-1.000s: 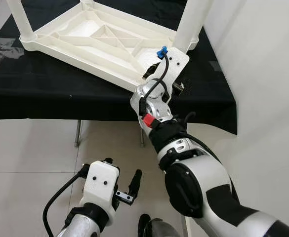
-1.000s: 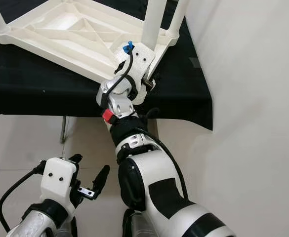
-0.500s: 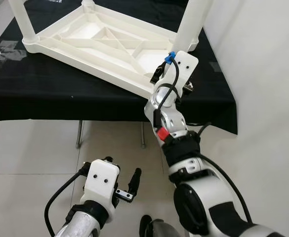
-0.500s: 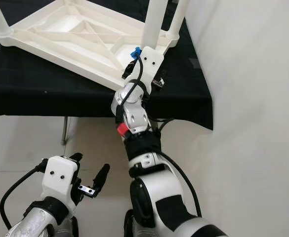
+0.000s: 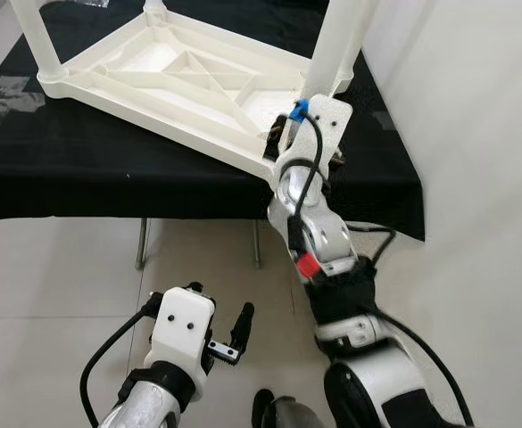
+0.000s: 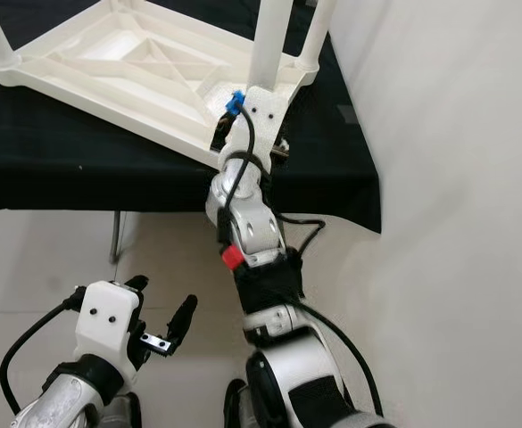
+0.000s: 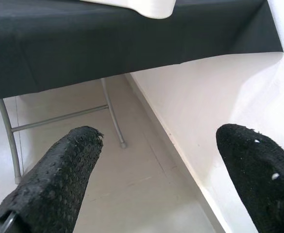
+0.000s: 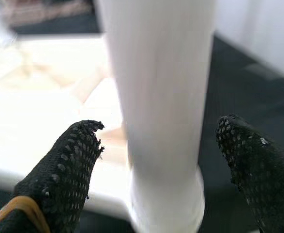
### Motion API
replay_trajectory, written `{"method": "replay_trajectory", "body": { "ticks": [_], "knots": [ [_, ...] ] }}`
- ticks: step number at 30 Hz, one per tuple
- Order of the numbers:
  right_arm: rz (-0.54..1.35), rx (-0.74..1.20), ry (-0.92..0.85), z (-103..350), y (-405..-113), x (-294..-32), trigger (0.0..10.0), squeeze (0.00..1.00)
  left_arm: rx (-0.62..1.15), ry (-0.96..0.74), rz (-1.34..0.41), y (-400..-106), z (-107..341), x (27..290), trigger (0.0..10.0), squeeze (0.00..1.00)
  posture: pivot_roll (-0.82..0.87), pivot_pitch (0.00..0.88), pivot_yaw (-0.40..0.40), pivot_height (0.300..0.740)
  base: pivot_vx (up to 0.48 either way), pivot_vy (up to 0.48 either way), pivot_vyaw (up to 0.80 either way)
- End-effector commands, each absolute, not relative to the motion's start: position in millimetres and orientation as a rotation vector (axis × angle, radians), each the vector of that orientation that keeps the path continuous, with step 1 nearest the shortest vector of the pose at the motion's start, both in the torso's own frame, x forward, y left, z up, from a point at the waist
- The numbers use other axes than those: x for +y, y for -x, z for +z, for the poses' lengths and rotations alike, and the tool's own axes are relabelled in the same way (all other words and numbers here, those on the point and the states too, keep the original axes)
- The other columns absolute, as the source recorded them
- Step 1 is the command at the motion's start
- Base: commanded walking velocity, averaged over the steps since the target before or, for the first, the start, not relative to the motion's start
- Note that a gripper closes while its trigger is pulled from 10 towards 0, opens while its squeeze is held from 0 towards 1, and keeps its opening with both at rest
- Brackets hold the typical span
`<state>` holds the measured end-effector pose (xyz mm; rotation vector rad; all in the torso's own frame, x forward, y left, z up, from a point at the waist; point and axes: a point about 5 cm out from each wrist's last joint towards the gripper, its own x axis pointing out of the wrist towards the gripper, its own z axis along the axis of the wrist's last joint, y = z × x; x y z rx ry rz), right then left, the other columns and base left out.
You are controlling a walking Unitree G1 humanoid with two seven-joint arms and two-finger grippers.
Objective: Building children table
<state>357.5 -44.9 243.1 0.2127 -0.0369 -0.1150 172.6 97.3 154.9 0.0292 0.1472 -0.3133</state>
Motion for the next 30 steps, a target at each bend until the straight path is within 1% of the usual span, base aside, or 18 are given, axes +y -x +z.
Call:
{"method": "replay_trajectory", "body": {
  "ticks": [1, 3, 5, 8, 10, 11, 13, 14, 16, 18, 19, 20, 21, 23, 24, 27, 28, 30],
  "knots": [
    [-0.033, 0.106, -0.331, 213, -336, -11, 10.0, 0.00, 0.173, -0.024, -0.321, -171, 149, 97, 10.0, 0.00, 0.14, 0.194, -0.104, 0.740, 0.000, 0.000, 0.00],
    [0.023, 0.129, -0.322, 210, -328, -14, 10.0, 0.00, 0.174, -0.024, -0.318, -171, 149, 96, 10.0, 0.00, 0.14, 0.194, -0.105, 0.740, 0.000, 0.000, 0.00],
    [0.041, 0.135, -0.318, 208, -326, -15, 10.0, 0.00, 0.173, -0.023, -0.317, -171, 149, 96, 10.0, 0.00, 0.14, 0.194, -0.106, 0.740, 0.000, 0.000, 0.00],
    [0.041, 0.135, -0.318, 208, -326, -15, 10.0, 0.00, 0.173, -0.023, -0.317, -171, 149, 96, 10.0, 0.00, 0.14, 0.194, -0.106, 0.740, 0.000, 0.000, 0.00],
    [0.054, 0.141, -0.310, 206, -324, -18, 10.0, 0.00, 0.173, -0.024, -0.315, -172, 149, 96, 10.0, 0.00, 0.14, 0.194, -0.105, 0.740, 0.000, 0.000, 0.00],
    [0.069, 0.144, -0.292, 203, -321, -24, 10.0, 0.00, 0.171, -0.025, -0.311, -172, 149, 97, 10.0, 0.00, 0.13, 0.194, -0.106, 0.740, 0.000, 0.000, 0.00],
    [0.069, 0.144, -0.292, 203, -321, -24, 10.0, 0.00, 0.171, -0.025, -0.311, -172, 149, 97, 10.0, 0.00, 0.13, 0.194, -0.106, 0.740, 0.000, 0.000, 0.00],
    [0.092, 0.148, -0.257, 194, -316, -37, 10.0, 0.00, 0.169, -0.027, -0.298, -172, 149, 100, 10.0, 0.00, 0.12, 0.188, -0.105, 0.740, 0.000, 0.000, 0.00],
    [0.092, 0.148, -0.257, 194, -316, -37, 10.0, 0.00, 0.169, -0.027, -0.298, -172, 149, 100, 10.0, 0.00, 0.12, 0.188, -0.105, 0.740, 0.000, 0.000, 0.00],
    [0.130, 0.159, -0.138, 172, -304, -72, 10.0, 0.00, 0.168, -0.043, -0.266, -171, 148, 108, 10.0, 0.00, 0.12, 0.175, -0.103, 0.740, 0.000, 0.000, 0.00],
    [0.130, 0.159, -0.138, 172, -304, -72, 10.0, 0.00, 0.168, -0.043, -0.266, -171, 148, 108, 10.0, 0.00, 0.12, 0.175, -0.103, 0.740, 0.000, 0.000, 0.00],
    [0.145, 0.176, -0.096, 160, -295, -90, 10.0, 0.00, 0.173, -0.053, -0.250, -171, 147, 112, 10.0, 0.00, 0.11, 0.166, -0.100, 0.740, 0.000, 0.000, 0.00],
    [0.153, 0.188, -0.073, 153, -289, -101, 10.0, 0.00, 0.176, -0.060, -0.240, -171, 145, 115, 10.0, 0.00, 0.11, 0.166, -0.100, 0.740, 0.000, 0.000, 0.00],
    [0.153, 0.188, -0.073, 153, -289, -101, 10.0, 0.00, 0.176, -0.060, -0.240, -171, 145, 115, 10.0, 0.00, 0.11, 0.166, -0.100, 0.740, 0.000, 0.000, 0.00],
    [0.175, 0.149, -0.010, 147, -277, -120, 10.0, 0.00, 0.176, -0.065, -0.218, -172, 143, 120, 10.0, 0.00, 0.11, 0.144, -0.100, 0.740, 0.000, 0.000, 0.00],
    [0.194, 0.123, -0.012, 146, -270, -126, 10.0, 0.00, 0.176, -0.068, -0.206, -172, 143, 123, 10.0, 0.00, 0.11, 0.132, -0.097, 0.740, 0.000, 0.000, 0.00],
    [0.203, 0.096, 0.022, 144, -257, -134, 10.0, 0.00, 0.174, -0.073, -0.190, -173, 141, 128, 10.0, 0.00, 0.11, 0.117, -0.093, 0.740, 0.000, 0.000, 0.00],
    [0.205, 0.096, 0.029, 141, -252, -135, 10.0, 0.00, 0.173, -0.074, -0.180, -174, 141, 130, 10.0, 0.00, 0.11, 0.104, -0.090, 0.740, 0.000, 0.000, 0.00]
  ]
}}
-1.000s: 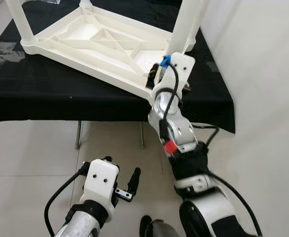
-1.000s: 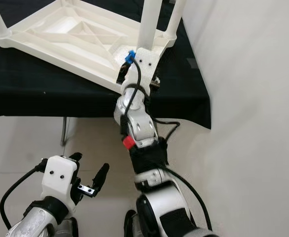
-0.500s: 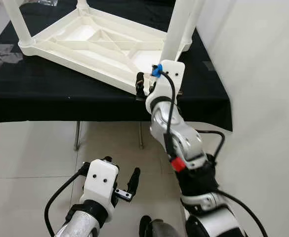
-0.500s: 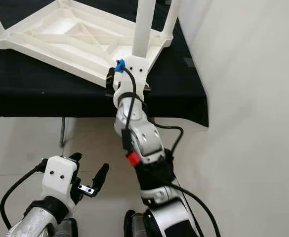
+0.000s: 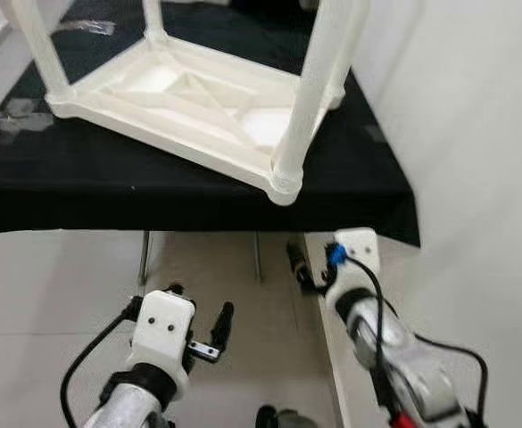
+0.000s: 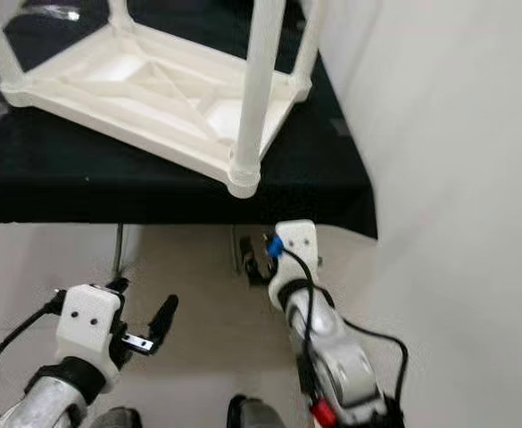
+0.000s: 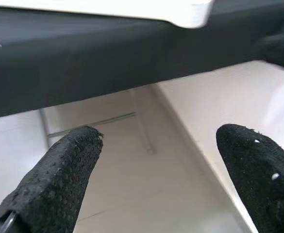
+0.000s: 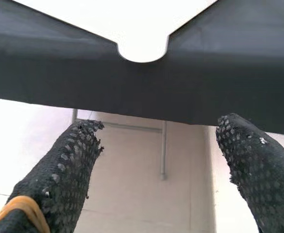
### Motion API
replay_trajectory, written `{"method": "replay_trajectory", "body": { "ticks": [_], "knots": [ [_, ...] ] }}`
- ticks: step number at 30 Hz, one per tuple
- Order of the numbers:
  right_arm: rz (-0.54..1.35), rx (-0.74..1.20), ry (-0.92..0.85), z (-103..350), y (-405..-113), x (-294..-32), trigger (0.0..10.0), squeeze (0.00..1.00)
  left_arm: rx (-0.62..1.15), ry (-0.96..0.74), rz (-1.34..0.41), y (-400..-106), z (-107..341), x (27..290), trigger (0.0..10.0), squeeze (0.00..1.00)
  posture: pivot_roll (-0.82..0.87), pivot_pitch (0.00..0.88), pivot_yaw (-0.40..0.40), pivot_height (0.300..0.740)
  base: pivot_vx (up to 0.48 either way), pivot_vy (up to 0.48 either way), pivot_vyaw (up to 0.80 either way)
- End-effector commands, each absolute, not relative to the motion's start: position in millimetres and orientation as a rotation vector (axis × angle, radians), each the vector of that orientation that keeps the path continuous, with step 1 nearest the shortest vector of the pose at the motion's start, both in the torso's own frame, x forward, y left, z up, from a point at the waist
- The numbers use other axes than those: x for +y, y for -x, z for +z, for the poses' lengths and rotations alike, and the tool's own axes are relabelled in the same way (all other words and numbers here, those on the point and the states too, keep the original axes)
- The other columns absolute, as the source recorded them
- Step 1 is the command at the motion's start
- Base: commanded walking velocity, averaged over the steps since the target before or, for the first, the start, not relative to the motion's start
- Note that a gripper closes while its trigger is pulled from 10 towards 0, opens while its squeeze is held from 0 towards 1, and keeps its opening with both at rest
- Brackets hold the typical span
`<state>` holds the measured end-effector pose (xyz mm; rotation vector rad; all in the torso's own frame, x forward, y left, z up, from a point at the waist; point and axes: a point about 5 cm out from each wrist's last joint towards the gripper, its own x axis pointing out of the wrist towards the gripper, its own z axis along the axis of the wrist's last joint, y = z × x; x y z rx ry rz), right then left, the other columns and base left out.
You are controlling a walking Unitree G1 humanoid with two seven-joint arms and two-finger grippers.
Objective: Building children table
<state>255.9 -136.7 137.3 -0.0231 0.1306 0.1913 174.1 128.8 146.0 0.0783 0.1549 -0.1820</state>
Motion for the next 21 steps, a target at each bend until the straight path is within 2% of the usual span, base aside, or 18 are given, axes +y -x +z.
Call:
{"method": "replay_trajectory", "body": {
  "ticks": [1, 7, 15, 21],
  "knots": [
    [0.205, 0.099, 0.032, 140, -250, -135, 10.0, 0.00, 0.173, -0.074, -0.174, -175, 141, 132, 10.0, 0.00, 0.10, 0.101, -0.088, 0.740, 0.000, 0.000, 0.00],
    [0.205, 0.135, -0.018, 132, -238, -134, 10.0, 0.00, 0.166, -0.088, -0.159, -177, 140, 135, 10.0, 0.00, 0.10, 0.060, -0.087, 0.740, 0.000, 0.000, 0.00],
    [0.214, 0.144, -0.004, 121, -236, -133, 10.0, 0.00, 0.151, -0.085, -0.151, -185, 136, 132, 10.0, 0.00, 0.10, 0.021, -0.088, 0.740, 0.000, 0.000, -0.80],
    [0.248, 0.141, 0.007, 115, -242, -131, 10.0, 0.00, 0.147, -0.094, -0.136, -193, 131, 134, 10.0, 0.00, 0.10, 0.000, -0.092, 0.740, 0.000, 0.000, 0.00]
  ]
}}
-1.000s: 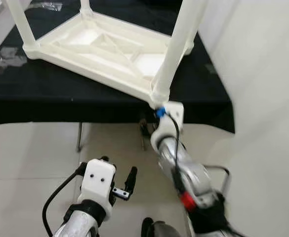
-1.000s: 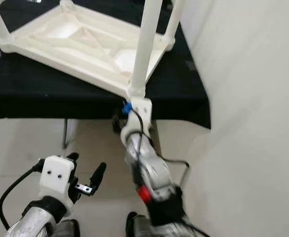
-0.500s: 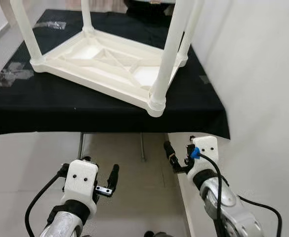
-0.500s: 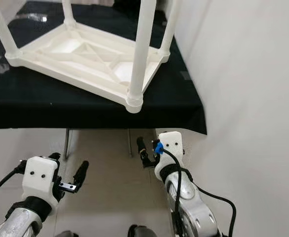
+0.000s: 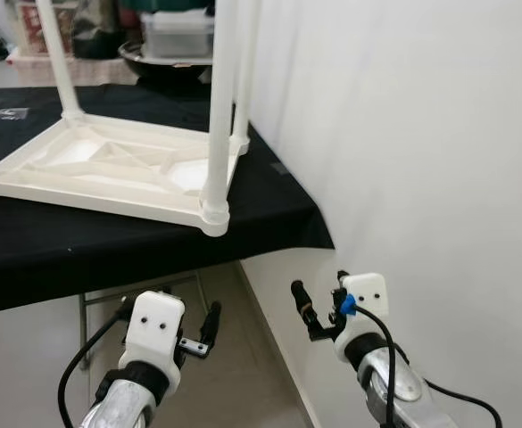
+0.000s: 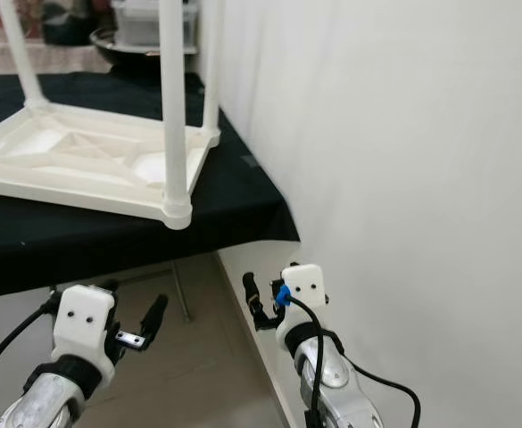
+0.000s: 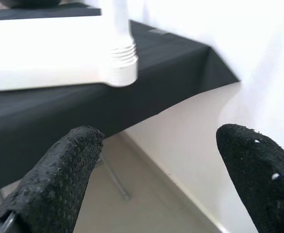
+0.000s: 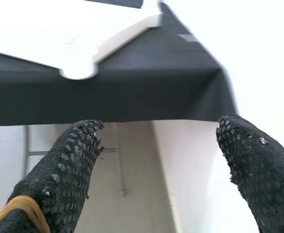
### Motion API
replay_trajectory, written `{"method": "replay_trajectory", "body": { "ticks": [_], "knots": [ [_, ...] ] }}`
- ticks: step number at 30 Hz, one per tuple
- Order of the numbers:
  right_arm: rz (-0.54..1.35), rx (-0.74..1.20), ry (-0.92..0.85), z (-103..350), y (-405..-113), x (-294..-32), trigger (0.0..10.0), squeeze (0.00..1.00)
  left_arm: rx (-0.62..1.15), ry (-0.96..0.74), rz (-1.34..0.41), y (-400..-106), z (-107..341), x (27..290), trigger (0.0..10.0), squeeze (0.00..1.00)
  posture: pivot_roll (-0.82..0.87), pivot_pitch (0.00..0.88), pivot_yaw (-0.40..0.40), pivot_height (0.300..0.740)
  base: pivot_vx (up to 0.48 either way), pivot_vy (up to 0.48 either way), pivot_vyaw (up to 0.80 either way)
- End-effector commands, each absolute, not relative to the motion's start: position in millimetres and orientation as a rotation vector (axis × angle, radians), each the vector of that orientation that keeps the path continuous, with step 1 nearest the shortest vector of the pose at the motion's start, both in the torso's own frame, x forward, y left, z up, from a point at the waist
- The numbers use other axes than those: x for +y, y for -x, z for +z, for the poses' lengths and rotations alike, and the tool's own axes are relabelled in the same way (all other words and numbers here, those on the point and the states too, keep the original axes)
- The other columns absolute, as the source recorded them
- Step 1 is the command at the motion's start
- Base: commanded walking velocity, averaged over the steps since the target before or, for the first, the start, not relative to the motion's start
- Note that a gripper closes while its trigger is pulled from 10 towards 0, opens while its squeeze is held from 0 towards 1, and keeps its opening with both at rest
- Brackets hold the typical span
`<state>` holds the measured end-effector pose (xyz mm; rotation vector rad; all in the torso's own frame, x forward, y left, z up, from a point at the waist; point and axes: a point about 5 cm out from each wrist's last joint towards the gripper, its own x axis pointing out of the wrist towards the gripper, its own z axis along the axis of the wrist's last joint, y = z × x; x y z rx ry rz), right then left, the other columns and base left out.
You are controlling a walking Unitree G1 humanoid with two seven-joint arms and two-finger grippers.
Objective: Building children table
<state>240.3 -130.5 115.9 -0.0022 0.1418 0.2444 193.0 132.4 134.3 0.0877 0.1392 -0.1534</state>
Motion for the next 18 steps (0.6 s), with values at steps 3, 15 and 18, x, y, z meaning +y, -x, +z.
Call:
{"method": "replay_trajectory", "body": {
  "ticks": [3, 15, 18],
  "knots": [
    [0.250, 0.146, -0.001, 113.9, -242.3, -130.9, 10.0, 0.00, 0.147, -0.094, -0.132, -193.8, 130.9, 134.7, 10.0, 0.00, 0.10, 0.000, -0.094, 0.740, 0.000, 0.000, 0.00],
    [0.273, 0.158, 0.000, 106.3, -239.3, -129.9, 10.0, 0.00, 0.149, -0.106, -0.135, -191.9, 125.5, 132.9, 10.0, 0.00, 0.10, 0.000, -0.101, 0.740, 0.000, 0.000, 0.45],
    [0.257, 0.151, 0.000, 105.6, -240.1, -132.2, 10.0, 0.00, 0.147, -0.105, -0.135, -192.3, 124.6, 132.5, 10.0, 0.00, 0.10, 0.000, -0.099, 0.740, 0.000, 0.000, 0.00]
  ]
}}
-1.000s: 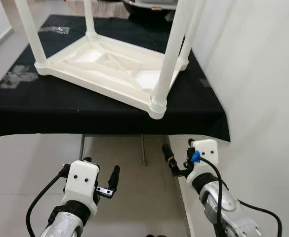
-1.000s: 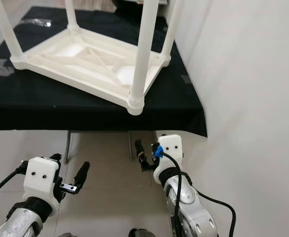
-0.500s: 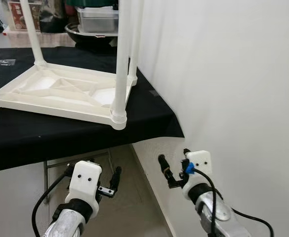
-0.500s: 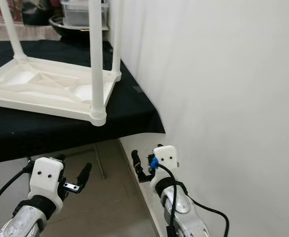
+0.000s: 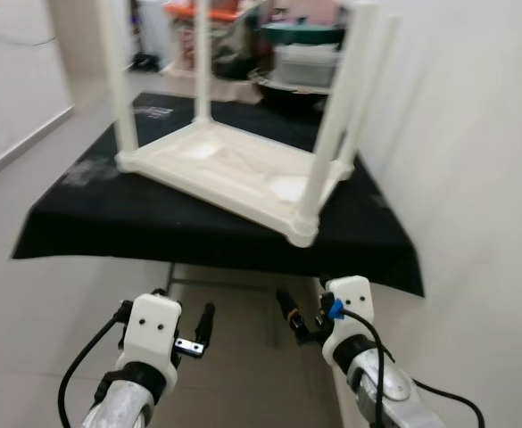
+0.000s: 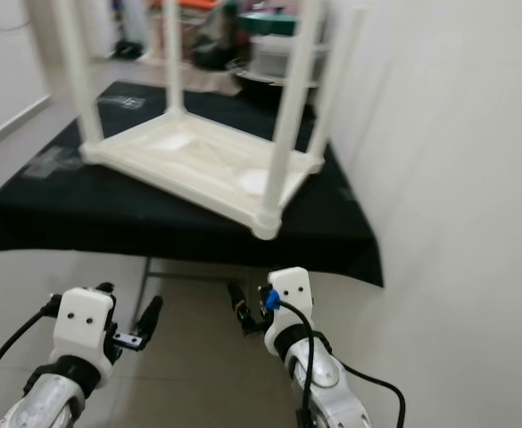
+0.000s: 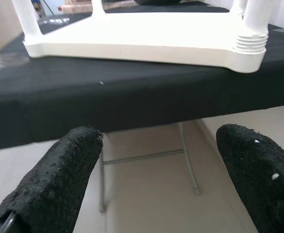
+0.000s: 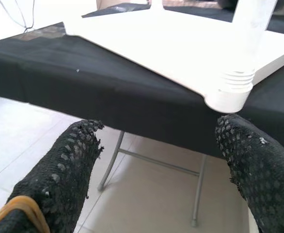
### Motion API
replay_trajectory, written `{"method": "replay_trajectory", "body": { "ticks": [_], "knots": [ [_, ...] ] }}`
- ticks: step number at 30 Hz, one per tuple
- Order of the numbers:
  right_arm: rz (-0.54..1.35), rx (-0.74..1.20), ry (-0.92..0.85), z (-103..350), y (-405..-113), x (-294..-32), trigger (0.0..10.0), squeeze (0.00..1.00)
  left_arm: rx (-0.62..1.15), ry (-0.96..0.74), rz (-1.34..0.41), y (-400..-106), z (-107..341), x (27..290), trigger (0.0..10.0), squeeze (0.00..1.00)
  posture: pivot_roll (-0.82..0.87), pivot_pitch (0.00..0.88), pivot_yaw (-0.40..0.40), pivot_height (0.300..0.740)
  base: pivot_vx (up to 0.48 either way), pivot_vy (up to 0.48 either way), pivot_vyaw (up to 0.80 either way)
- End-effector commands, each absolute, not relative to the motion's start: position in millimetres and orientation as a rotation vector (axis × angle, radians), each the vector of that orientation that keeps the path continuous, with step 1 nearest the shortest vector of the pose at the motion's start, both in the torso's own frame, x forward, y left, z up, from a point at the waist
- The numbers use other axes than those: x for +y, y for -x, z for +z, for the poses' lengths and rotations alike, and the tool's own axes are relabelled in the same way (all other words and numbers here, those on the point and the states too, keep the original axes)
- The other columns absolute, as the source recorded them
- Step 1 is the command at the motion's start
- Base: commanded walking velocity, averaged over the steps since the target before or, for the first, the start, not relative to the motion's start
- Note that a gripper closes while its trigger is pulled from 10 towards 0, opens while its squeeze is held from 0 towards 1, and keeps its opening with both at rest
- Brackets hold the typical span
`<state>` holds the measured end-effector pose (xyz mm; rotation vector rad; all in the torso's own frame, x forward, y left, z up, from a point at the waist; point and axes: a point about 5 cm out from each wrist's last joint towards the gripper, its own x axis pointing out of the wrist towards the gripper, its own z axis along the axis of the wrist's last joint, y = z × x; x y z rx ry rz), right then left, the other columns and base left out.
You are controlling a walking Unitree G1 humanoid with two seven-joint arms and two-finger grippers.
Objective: Building children table
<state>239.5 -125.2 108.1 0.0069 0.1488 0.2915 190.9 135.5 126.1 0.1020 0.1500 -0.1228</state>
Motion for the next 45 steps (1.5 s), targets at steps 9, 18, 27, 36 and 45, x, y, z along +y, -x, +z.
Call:
{"method": "replay_trajectory", "body": {
  "ticks": [9, 18, 27, 36, 45],
  "knots": [
    [0.194, 0.154, 0.008, 103, -240, -138, 10.0, 0.00, 0.133, -0.106, -0.090, -194, 126, 139, 10.0, 0.00, 0.10, 0.000, -0.101, 0.740, 0.000, 0.000, -0.38],
    [-0.019, 0.074, 0.062, 119, -256, -163, 10.0, 0.00, 0.039, -0.176, 0.111, -206, 146, 178, 10.0, 0.00, 0.11, 0.000, -0.111, 0.740, 0.000, 0.000, -0.06],
    [-0.108, 0.008, 0.043, 133, -271, -175, 10.0, 0.00, -0.018, -0.224, 0.243, -210, 160, 206, 10.0, 0.00, 0.12, 0.000, -0.116, 0.740, 0.000, 0.000, -0.36],
    [-0.113, -0.038, 0.029, 143, -281, -174, 10.0, 0.00, -0.060, -0.251, 0.274, -217, 170, 214, 10.0, 0.00, 0.11, 0.000, -0.112, 0.740, 0.000, 0.000, -0.09],
    [-0.095, -0.045, 0.014, 145, -286, -168, 10.0, 0.00, -0.070, -0.269, 0.291, -219, 173, 221, 10.0, 0.00, 0.12, 0.000, -0.115, 0.740, 0.035, 0.000, 0.00]
  ]
}}
